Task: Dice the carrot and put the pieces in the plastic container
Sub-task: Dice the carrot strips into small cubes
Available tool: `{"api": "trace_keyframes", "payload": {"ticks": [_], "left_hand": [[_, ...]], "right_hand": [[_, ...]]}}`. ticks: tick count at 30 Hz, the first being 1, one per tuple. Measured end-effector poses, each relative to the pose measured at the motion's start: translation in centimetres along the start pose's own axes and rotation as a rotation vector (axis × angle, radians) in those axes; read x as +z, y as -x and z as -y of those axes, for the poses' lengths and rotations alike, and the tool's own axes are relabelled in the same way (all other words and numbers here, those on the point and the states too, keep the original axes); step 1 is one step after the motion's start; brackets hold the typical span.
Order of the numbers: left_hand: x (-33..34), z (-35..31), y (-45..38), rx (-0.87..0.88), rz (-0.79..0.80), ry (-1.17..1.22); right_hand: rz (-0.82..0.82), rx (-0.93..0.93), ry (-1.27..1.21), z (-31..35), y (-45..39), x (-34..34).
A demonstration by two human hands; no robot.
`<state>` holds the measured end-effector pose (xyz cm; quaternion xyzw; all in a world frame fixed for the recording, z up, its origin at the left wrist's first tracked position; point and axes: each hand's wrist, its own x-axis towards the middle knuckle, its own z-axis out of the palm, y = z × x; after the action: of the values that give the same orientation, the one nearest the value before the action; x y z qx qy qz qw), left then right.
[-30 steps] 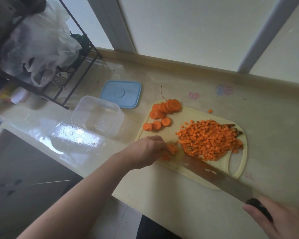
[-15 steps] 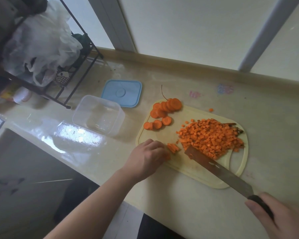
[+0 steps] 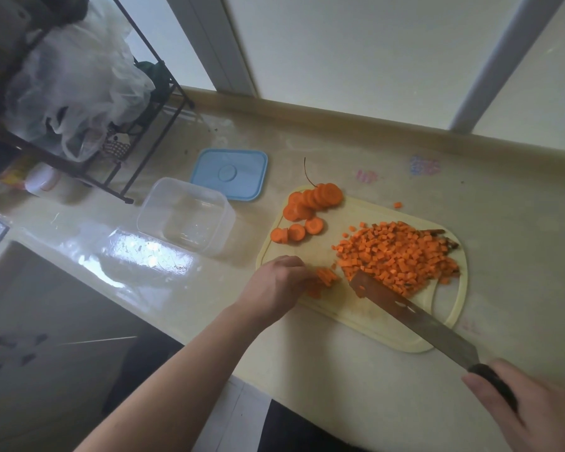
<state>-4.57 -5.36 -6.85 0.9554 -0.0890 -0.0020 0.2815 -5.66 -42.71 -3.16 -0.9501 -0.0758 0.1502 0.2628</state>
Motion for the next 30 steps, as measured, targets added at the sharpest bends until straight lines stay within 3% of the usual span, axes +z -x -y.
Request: {"api": "trace_keyframes", "payload": {"ticks": [6,11,16,30], "left_hand": [[0.3,-0.6,-0.1,0.003,-0.028,-0.013],[0.4,-0.8,0.8,-0.100,-0.131,0.000],[0.3,0.0,1.9,-0.086,-0.053,-0.028],[0.3,-0.9,0.7,-0.117,-0.088,0.017]], "right_hand": [[0.003,0.019,0.005,-0.4,0.0,0.2],[-0.027,-0.007,0.004,-0.4,0.1,0.2],[-0.047,-0.013,0.007,-0.6,0.1,0.7],[-0.060,-0.053,-0.032,-0.3,0.1,1.1]]}}
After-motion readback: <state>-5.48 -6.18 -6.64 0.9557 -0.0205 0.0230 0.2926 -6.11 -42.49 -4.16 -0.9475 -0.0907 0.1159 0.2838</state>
